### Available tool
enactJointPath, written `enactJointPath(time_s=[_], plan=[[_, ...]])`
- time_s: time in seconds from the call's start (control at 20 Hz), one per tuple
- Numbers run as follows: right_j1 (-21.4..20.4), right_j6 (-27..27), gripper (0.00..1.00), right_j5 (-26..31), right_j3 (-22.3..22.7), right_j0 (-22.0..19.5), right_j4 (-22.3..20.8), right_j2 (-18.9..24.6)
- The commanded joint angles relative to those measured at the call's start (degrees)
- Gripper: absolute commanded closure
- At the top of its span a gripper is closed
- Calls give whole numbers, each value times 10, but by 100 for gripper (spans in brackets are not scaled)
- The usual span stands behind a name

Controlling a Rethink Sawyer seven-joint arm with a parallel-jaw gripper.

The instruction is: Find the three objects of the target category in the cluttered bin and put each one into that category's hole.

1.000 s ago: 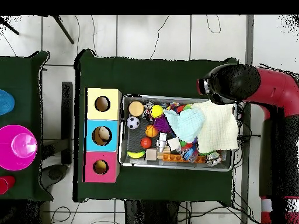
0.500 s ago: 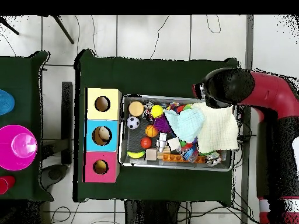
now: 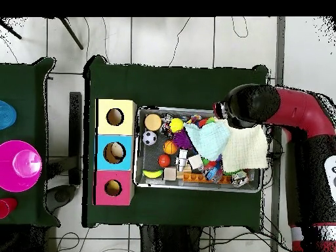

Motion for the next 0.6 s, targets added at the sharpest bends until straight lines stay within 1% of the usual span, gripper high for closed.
enactJointPath(time_s=[0.05, 0.35, 0.5, 0.6], plan=[[21, -130, 0, -49, 54, -16, -48, 21], [26, -132, 0, -56, 35, -13, -79, 15], [34, -132, 0, -58, 33, -16, -80, 19], [47, -129, 0, -66, 36, -20, -80, 23]])
